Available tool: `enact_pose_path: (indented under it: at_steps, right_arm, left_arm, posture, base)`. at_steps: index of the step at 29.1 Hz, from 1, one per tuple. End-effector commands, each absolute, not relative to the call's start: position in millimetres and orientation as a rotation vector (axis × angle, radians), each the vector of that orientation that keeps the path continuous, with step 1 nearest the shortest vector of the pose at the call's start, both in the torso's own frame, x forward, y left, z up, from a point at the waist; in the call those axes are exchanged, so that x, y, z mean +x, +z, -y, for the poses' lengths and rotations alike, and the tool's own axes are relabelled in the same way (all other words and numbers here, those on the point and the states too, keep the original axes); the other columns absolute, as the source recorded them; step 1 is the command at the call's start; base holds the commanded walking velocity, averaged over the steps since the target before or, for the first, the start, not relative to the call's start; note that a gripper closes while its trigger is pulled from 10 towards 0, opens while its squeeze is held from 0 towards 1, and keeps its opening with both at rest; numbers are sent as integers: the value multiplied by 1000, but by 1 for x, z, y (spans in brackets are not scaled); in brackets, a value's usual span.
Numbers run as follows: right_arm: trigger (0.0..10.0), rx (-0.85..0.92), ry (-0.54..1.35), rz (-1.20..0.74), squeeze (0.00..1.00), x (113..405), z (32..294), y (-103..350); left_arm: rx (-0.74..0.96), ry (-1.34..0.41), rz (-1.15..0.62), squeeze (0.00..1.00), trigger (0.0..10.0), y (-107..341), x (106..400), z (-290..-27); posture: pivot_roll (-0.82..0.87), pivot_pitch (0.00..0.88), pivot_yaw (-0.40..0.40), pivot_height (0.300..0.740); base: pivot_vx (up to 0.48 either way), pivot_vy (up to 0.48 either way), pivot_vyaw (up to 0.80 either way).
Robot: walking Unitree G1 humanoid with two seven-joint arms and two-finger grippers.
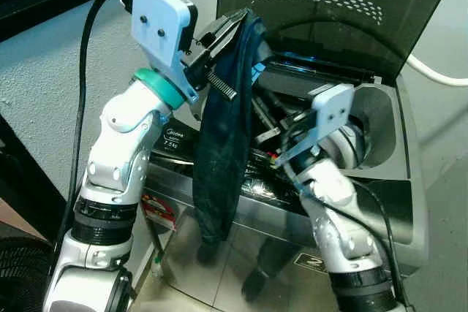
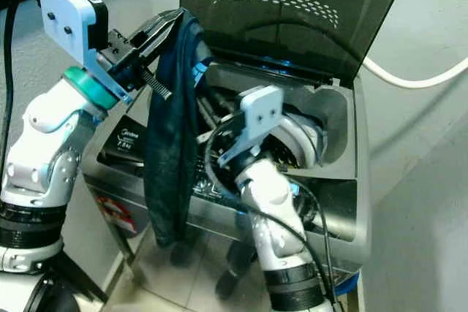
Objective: Clothes washing
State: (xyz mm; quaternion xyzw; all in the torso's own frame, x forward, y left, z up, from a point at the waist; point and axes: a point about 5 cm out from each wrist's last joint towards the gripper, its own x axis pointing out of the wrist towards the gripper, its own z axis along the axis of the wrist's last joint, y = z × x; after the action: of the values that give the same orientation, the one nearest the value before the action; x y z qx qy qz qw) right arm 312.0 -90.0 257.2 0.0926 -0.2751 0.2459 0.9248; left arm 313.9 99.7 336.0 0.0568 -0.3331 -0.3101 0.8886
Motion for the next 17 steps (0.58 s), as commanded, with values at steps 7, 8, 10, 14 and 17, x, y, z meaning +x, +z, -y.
enact_pose_path:
  at_steps: [7,8,10,14,17]
  right_arm:
    - [10000,115,845,584,1000,287,67,264]
    - [10000,115,845,584,1000,287,67,264]
    - [10000,100,937,576,1000,281,61,263]
    - [10000,88,969,576,1000,279,63,266]
    - [10000,73,947,582,1000,280,67,267]
  left_arm:
    - [60,-671,708,0,10000,343,311,-101]
    - [60,-671,708,0,10000,343,311,-101]
    - [49,-680,705,0,10000,344,312,-101]
    - [23,-671,699,0,10000,346,311,-108]
    - [-6,-649,692,0,10000,349,309,-121]
  posture:
    - [205,0,-5,740]
    - [205,0,-5,740]
    - [205,0,-5,740]
    - [203,0,-1,740]
    - [204,0,0,740]
  base:
    - [0,0,0]
    - [0,0,0]
    - [0,0,0]
    - [0,0,0]
    - [0,0,0]
